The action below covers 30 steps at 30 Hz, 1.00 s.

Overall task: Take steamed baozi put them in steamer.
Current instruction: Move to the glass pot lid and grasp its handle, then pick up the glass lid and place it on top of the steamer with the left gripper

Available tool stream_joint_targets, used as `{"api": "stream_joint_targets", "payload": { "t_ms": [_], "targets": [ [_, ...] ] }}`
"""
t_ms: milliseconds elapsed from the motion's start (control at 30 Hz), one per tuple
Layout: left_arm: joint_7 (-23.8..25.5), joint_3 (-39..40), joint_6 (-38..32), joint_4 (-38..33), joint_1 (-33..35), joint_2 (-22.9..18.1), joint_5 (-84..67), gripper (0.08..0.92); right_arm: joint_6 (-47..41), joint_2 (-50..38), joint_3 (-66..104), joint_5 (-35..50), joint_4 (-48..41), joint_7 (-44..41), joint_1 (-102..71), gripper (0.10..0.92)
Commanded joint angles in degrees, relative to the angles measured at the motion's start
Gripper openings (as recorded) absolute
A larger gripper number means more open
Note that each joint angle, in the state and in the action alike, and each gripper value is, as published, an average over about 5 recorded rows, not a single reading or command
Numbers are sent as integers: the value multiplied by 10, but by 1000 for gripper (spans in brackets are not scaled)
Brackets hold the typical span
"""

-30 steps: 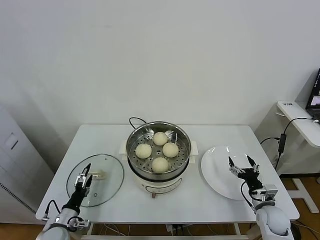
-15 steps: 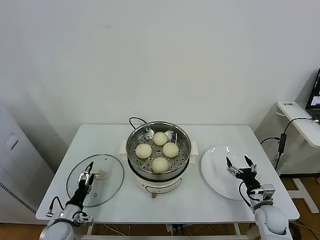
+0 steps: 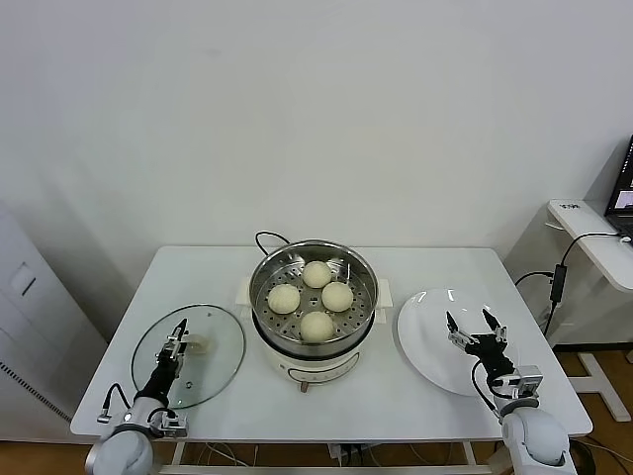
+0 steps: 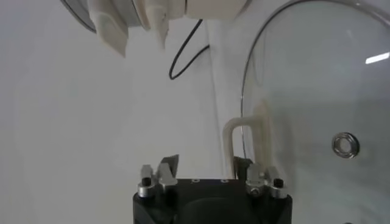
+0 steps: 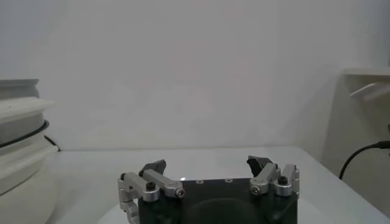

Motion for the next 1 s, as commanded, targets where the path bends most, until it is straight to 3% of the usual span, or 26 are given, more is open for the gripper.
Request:
{"api": "stream_joint_targets", "payload": {
  "t_ms": [33,400,733,1000],
  "targets": [
    [10,1,0,-26,5,7,-42,420,-1,1,0,-2,-2,0,1,823],
    [40,-21,5,-131,34,47,-124,124,-3,0,-2,-5,1,2,4,823],
    [109,-29,47,-223,22,128,-207,112,-5,-3,-1,2,13,2,1,823],
    [171,9,117,-284,-4,189,-266,112,-5,-3,2,9,18,1,-1,823]
  ]
}}
